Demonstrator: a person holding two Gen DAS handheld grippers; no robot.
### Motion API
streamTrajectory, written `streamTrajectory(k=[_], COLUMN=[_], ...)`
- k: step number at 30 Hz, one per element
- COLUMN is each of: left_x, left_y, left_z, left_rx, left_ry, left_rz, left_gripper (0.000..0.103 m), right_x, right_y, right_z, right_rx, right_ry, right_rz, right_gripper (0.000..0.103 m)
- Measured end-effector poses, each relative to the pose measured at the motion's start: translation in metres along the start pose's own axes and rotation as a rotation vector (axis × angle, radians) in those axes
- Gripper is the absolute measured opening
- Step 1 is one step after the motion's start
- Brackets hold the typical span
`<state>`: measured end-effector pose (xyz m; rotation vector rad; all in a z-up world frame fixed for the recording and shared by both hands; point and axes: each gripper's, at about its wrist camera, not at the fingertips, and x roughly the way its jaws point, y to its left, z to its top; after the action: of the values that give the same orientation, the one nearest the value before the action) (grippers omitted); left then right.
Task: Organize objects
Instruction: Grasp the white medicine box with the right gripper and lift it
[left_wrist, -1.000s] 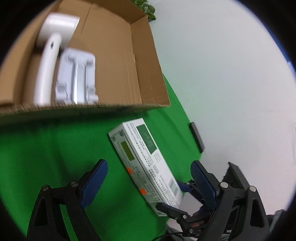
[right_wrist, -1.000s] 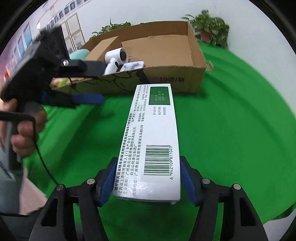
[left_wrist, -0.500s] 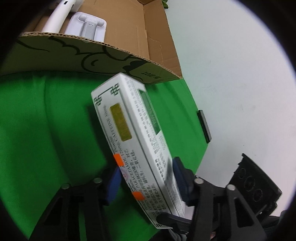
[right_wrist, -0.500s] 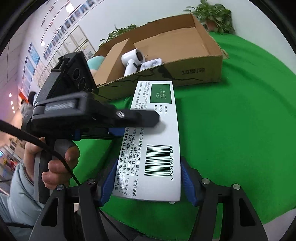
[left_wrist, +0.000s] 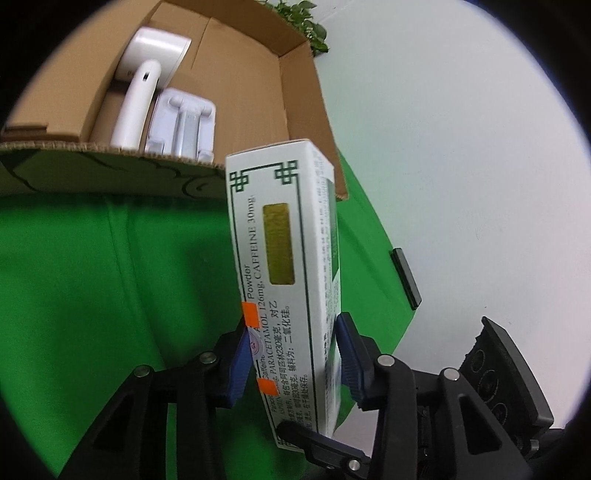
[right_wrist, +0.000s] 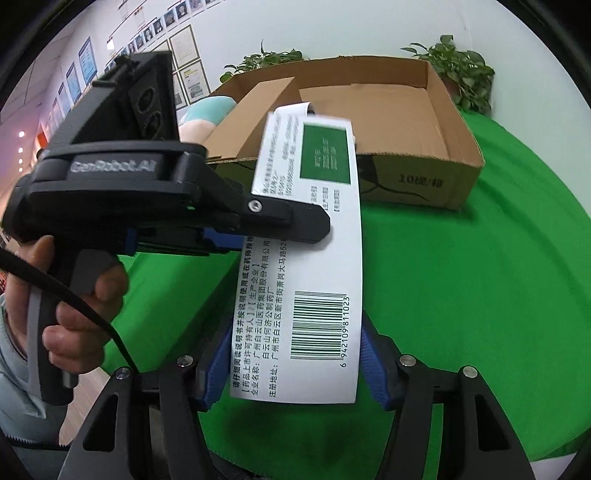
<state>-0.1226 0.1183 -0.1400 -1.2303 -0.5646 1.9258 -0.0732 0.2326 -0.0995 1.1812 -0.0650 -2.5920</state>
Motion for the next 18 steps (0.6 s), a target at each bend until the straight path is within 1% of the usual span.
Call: streamTrajectory(k=[3, 8, 12, 15, 18], left_x=[-0.012, -0.031, -0.041, -0.05, -0.056], left_y=[-0.009, -0.028, -0.048, -0.06, -0.071], left_z=[0.005, 0.02, 0.04, 0.054, 0.068], left_rx=[0.042, 0.116, 0.182, 0.234, 0.271], left_ry=[-0.032, -0.084, -0.123, -0.152, -0.169], left_rz=[0.011, 0.019, 0.027, 0.055, 0.059], left_gripper=[0.041, 0.041, 0.041, 0.041, 0.041], right_x=[-0.003, -0.018, -0.031, -0.036, -0.039], right_y=[0.004, 0.011, 0.012, 0.01, 0.008], right_z=[0.007, 0.025, 0.044, 0.059, 0.076], right_rx=[-0.012, -0.04, -0.055, -0.064, -0.057], right_ry=[-0.026, -0.112, -0.181, -0.221, -0.251], right_rz=[-0.001, -0.016, -0.032, -0.039, -0.035], right_gripper=[0.058, 0.058, 0.058, 0.058, 0.058])
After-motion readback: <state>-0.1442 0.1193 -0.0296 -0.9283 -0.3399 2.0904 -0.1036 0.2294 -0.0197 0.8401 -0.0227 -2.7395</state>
